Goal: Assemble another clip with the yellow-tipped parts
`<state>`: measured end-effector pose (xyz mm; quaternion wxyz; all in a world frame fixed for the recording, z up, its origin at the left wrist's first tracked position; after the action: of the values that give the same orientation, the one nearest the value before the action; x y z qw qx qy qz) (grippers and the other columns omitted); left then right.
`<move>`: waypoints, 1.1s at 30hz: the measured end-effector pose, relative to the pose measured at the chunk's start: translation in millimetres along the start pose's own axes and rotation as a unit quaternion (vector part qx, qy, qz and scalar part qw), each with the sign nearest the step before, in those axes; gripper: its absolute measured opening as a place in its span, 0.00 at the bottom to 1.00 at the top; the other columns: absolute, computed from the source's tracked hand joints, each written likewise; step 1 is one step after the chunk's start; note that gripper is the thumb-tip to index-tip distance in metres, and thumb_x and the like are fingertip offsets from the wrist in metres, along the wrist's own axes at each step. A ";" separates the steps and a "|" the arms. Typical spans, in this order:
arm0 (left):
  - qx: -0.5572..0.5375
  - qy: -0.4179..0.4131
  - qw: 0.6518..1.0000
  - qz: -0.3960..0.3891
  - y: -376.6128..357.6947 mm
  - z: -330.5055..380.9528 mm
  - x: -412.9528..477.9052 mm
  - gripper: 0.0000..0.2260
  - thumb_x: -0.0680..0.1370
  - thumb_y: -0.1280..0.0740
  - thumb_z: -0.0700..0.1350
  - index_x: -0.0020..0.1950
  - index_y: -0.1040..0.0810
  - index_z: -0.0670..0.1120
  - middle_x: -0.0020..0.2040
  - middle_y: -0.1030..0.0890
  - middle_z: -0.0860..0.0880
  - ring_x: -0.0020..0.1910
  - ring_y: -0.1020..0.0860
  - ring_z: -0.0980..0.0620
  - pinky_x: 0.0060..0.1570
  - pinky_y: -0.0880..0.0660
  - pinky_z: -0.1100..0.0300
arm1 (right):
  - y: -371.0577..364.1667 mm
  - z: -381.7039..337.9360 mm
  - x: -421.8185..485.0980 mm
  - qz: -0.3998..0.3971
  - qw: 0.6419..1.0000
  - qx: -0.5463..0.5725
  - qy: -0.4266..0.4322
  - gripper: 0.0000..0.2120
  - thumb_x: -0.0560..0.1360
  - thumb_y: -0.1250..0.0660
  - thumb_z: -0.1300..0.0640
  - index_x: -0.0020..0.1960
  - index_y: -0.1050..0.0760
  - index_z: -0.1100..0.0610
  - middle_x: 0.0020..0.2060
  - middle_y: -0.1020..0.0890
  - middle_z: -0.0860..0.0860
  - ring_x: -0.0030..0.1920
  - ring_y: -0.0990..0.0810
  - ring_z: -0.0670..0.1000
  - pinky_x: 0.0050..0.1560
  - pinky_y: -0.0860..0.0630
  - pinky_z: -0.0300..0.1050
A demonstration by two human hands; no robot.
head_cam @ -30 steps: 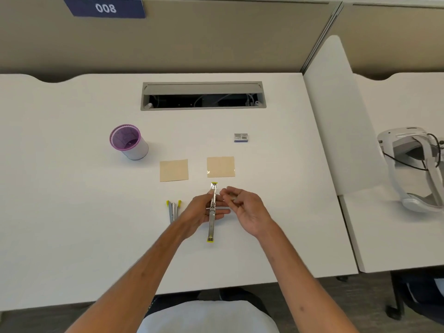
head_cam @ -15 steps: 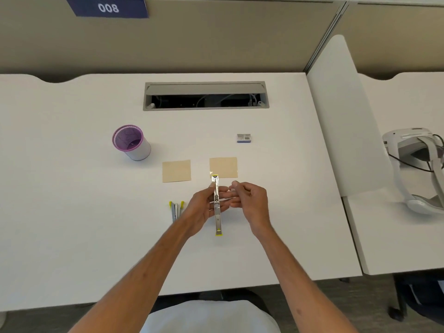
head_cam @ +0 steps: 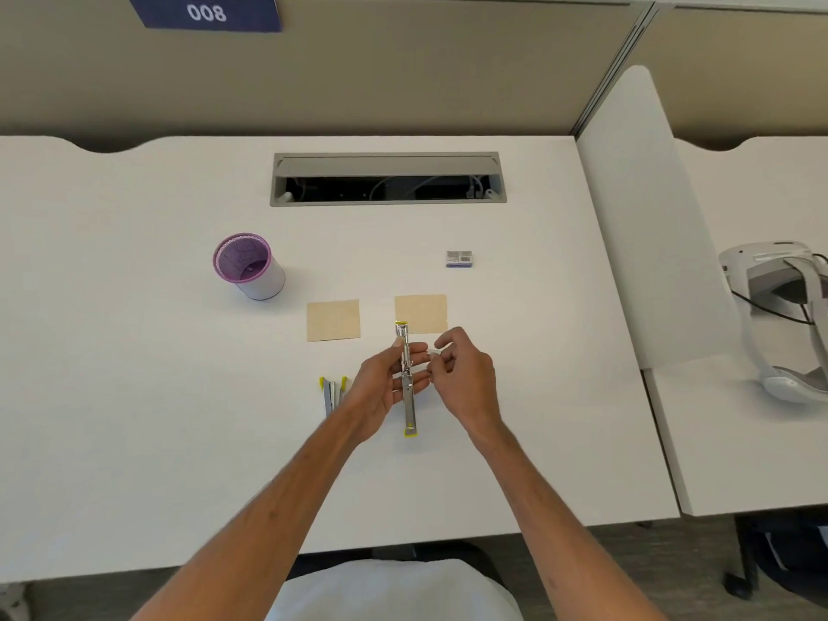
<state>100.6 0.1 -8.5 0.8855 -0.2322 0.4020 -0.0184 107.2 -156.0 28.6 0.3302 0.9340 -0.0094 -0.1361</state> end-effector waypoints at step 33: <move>-0.098 -0.007 0.995 -0.009 3.9 4.4 -0.3 0.22 0.90 0.41 0.57 0.68 0.15 0.43 0.64 0.13 0.43 0.55 0.12 0.51 0.49 0.15 0.59 | -27.7 -58.2 -5.6 0.106 0.991 0.077 -0.024 0.03 0.80 0.27 0.57 0.48 0.19 0.51 0.45 0.18 0.46 0.45 0.18 0.44 0.46 0.21 0.43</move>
<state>102.9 5.4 -7.4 0.8610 -0.3218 0.3936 0.0146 115.0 -98.0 56.3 0.2697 0.9468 -0.1268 -0.1215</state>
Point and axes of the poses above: each hand's wrist, its own x-axis towards the middle knuckle, its own y-axis out of the back of the hand, z = x × y, the point moved 3 cm from there along x, towards the middle knuckle
